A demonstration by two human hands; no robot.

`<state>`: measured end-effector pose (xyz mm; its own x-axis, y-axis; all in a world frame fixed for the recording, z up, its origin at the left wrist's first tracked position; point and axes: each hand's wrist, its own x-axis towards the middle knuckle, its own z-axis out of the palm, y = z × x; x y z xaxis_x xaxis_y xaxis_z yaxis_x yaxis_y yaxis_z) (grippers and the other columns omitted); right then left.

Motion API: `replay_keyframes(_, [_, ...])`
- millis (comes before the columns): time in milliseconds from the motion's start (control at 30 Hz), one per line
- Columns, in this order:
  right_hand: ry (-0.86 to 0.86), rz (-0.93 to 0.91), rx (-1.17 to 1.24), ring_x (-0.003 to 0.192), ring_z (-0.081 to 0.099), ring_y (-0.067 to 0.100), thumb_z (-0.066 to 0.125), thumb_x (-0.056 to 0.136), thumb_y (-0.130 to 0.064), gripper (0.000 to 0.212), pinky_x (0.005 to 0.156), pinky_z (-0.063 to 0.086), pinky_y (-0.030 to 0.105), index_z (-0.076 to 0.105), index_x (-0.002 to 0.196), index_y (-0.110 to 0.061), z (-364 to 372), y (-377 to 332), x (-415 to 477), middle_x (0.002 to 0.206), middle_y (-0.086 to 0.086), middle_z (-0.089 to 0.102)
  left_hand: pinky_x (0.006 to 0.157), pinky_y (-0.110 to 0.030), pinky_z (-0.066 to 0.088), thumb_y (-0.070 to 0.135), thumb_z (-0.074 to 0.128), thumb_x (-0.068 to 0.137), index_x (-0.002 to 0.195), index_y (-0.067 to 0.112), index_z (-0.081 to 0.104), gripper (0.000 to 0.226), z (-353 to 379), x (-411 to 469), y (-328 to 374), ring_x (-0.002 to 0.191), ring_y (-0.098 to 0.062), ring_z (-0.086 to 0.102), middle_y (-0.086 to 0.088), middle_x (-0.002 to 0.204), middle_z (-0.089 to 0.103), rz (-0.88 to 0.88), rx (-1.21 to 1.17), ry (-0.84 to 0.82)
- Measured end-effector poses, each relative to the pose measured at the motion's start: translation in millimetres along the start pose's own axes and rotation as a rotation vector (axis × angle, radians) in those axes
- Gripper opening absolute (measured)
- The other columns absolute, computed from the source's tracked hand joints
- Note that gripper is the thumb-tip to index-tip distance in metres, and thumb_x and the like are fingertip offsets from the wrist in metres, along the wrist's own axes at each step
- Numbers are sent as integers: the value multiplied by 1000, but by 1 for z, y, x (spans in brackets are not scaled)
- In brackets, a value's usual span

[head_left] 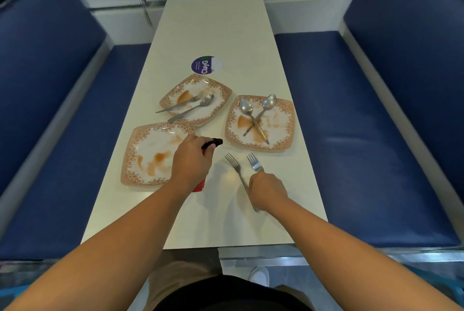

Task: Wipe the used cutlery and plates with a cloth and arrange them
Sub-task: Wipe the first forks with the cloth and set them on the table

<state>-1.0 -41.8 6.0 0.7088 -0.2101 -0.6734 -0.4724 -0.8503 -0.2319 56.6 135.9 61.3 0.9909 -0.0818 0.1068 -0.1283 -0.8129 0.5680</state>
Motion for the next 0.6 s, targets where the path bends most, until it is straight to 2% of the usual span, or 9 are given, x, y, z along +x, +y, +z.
replay_keyframes(67, [-48,39,-28,104,64,31,76,64,-11,58,81,53,35,64,120,-8,-1,-4,5,115,11,66,72,-27,38,29,58,99,121,19,70,27,1,5,-2,85,-17,52,0,98,57,2,4,-13])
replay_keyframes(200, [-28,36,-60,105,63,28,74,74,-24,53,76,50,32,63,124,-11,1,-8,10,116,8,65,73,-28,39,29,58,99,122,20,70,28,4,10,-3,85,-17,52,2,96,54,0,4,-28])
replay_keyframes(300, [2,11,-65,106,63,27,70,79,-23,46,75,47,31,62,122,-9,-1,-9,9,117,9,65,72,-28,40,29,58,98,121,19,70,27,5,14,-6,85,-18,53,2,96,55,4,-1,-28])
replay_keyframes(400, [49,-58,-169,102,64,26,67,85,-15,29,73,47,30,65,112,-7,-7,-10,6,112,10,67,71,-28,39,29,58,98,120,19,71,27,5,18,-8,85,-17,52,1,97,56,-2,-3,-23])
replay_keyframes(500, [76,-115,-203,93,63,25,63,88,-14,10,69,44,29,60,97,-10,-13,-14,3,105,9,66,73,-28,40,28,58,98,120,19,71,27,3,22,-13,86,-16,52,0,100,58,-13,-5,-22])
replay_keyframes(533, [86,-134,-192,86,60,24,63,88,-15,7,65,44,28,57,89,-11,-16,-16,2,98,7,65,74,-28,40,29,58,98,121,19,70,27,2,23,-15,87,-16,52,0,101,58,-19,-6,-23])
replay_keyframes(600, [116,-149,-125,71,55,19,64,89,-20,21,53,39,26,49,74,-15,-23,-24,4,81,2,59,74,-27,39,29,57,99,121,20,70,27,0,27,-19,86,-15,51,1,101,58,-24,-5,-19])
